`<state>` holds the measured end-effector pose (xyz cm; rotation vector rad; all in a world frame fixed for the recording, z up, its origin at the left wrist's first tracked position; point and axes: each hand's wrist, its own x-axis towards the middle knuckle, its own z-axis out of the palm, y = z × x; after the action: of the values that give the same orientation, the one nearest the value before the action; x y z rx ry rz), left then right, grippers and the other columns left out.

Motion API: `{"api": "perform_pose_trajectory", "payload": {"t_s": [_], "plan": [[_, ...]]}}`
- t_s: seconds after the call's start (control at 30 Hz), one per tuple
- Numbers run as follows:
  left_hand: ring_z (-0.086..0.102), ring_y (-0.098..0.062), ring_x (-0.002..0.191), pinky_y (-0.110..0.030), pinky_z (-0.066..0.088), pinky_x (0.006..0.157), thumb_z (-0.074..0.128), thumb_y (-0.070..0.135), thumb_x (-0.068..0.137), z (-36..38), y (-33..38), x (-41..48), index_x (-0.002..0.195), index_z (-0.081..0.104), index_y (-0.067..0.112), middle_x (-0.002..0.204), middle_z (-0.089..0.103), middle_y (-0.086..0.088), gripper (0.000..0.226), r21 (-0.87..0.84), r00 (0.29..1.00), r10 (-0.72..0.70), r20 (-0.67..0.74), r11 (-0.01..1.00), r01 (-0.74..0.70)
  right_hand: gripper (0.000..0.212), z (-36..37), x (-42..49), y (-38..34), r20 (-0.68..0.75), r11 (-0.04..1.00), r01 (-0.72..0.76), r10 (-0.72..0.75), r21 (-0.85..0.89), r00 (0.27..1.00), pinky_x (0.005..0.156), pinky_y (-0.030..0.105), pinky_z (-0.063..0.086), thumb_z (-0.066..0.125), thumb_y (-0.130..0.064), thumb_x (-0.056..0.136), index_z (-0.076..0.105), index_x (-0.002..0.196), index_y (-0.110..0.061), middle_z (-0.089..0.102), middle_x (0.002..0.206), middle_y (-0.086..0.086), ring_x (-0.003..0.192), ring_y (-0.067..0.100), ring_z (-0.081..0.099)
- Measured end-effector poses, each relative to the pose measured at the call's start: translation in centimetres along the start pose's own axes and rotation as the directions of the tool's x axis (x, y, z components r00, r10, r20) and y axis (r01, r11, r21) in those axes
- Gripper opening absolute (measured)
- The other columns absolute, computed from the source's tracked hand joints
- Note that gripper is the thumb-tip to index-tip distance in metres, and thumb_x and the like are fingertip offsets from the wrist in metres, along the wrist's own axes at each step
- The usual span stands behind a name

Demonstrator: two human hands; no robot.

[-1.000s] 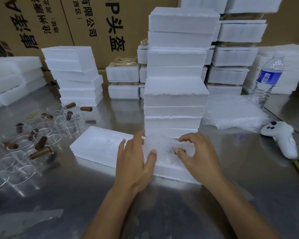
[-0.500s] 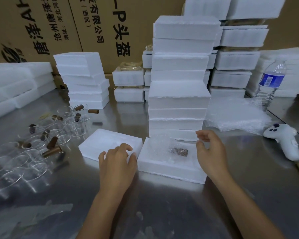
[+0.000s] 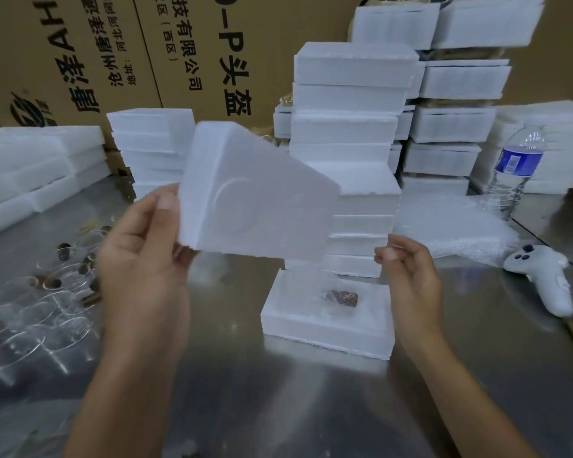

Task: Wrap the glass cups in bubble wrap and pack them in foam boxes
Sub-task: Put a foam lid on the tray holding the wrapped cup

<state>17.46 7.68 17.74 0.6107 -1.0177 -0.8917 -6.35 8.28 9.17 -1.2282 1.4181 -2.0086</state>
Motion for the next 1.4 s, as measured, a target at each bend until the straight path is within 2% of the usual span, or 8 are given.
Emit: {"api": "perform_pose_trajectory", "payload": {"t_s": [0.1, 0.17, 0.3, 0.37, 0.63, 0.9, 1.17, 1.4], "plan": [[0.068, -0.012, 0.084, -0.025, 0.057, 0.071, 0.053, 0.013, 0.092, 1.3, -2.2, 0.2, 0.095, 0.067, 0.012, 0.094, 0.073, -0.001, 0.015, -0.18, 0.948, -0.297, 0.112, 0.932, 0.314, 0.028, -0.2, 0.3, -0.5, 0.083, 0.96, -0.067, 0.046, 0.272, 0.995, 0.077, 0.016, 0.049, 0.049, -0.04, 0.086, 0.055, 0.112, -0.031, 0.067, 0.098, -0.009, 0.086, 0.006, 0.064], [0.069, -0.013, 0.079, -0.026, 0.059, 0.068, 0.054, 0.01, 0.091, 2.1, -4.3, 0.1, 0.089, 0.067, 0.013, 0.087, 0.074, -0.001, 0.014, -0.13, 0.905, -0.41, 0.114, 0.897, 0.423, 0.028, -0.5, 0.5, -0.5, 0.091, 0.938, -0.113, 0.088, 0.327, 0.992, 0.074, 0.018, 0.051, 0.05, -0.04, 0.084, 0.056, 0.11, -0.029, 0.069, 0.094, -0.012, 0.087, 0.005, 0.063], [0.066, -0.004, 0.078, -0.016, 0.051, 0.064, 0.047, 0.005, 0.095, 2.8, -8.1, -0.4, 0.086, 0.064, 0.025, 0.079, 0.071, 0.015, 0.028, 0.228, 0.961, -0.278, -0.002, 0.935, 0.271, 0.01, -1.2, 1.2, -0.2, 0.055, 0.92, -0.251, 0.246, 0.3, 0.968, 0.066, 0.022, 0.051, 0.059, -0.026, 0.086, 0.056, 0.096, -0.027, 0.071, 0.08, -0.017, 0.079, 0.003, 0.065], [0.064, 0.005, 0.084, -0.01, 0.048, 0.066, 0.047, 0.006, 0.095, 2.5, -9.1, -0.6, 0.094, 0.064, 0.032, 0.089, 0.069, 0.022, 0.031, 0.298, 0.982, -0.183, 0.052, 0.941, 0.16, 0.024, -1.7, 1.6, 0.0, 0.09, 0.907, -0.341, 0.329, 0.248, 0.94, 0.068, 0.026, 0.048, 0.07, -0.033, 0.073, 0.055, 0.091, -0.026, 0.07, 0.075, -0.017, 0.077, 0.005, 0.064], [0.066, 0.001, 0.085, -0.01, 0.048, 0.064, 0.038, 0.018, 0.1, 1.5, -11.6, -1.0, 0.094, 0.067, 0.031, 0.093, 0.072, 0.016, 0.033, 0.197, 0.965, -0.254, 0.067, 0.951, 0.237, 0.008, -1.8, 1.6, 0.5, 0.144, 0.918, -0.393, 0.384, 0.042, 0.912, 0.049, 0.012, 0.043, 0.053, -0.022, 0.089, 0.059, 0.089, -0.026, 0.068, 0.068, -0.019, 0.06, -0.005, 0.062], [0.061, 0.0, 0.084, -0.015, 0.048, 0.071, 0.03, 0.02, 0.103, 1.5, -12.7, -1.7, 0.099, 0.055, 0.024, 0.093, 0.065, 0.016, 0.026, 0.162, 0.953, -0.286, 0.1, 0.95, 0.268, 0.019, -2.2, 1.1, -0.3, 0.243, 0.882, -0.469, 0.464, -0.039, 0.852, 0.079, 0.034, 0.048, 0.059, -0.026, 0.087, 0.062, 0.103, -0.017, 0.071, 0.098, 0.004, 0.087, 0.018, 0.067], [0.063, 0.0, 0.093, -0.015, 0.049, 0.076, 0.038, 0.048, 0.089, 0.9, -13.5, -1.7, 0.103, 0.06, 0.026, 0.101, 0.068, 0.016, 0.034, 0.235, 0.927, -0.31, 0.21, 0.937, 0.26, 0.029, -2.1, 0.9, -0.4, 0.188, 0.866, -0.496, 0.497, -0.055, 0.847, 0.072, 0.03, 0.048, 0.068, -0.027, 0.081, 0.061, 0.106, -0.014, 0.07, 0.1, 0.007, 0.084, 0.016, 0.068], [0.062, 0.0, 0.087, -0.01, 0.045, 0.069, 0.054, 0.031, 0.077, 0.6, -13.7, -1.9, 0.107, 0.055, 0.031, 0.095, 0.065, 0.016, 0.03, 0.255, 0.922, -0.312, 0.229, 0.933, 0.253, 0.03, -1.8, 0.9, 0.1, 0.164, 0.854, -0.518, 0.518, -0.042, 0.84, 0.076, 0.033, 0.05, 0.072, -0.027, 0.077, 0.064, 0.102, -0.012, 0.073, 0.097, 0.006, 0.086, 0.019, 0.069]]}}
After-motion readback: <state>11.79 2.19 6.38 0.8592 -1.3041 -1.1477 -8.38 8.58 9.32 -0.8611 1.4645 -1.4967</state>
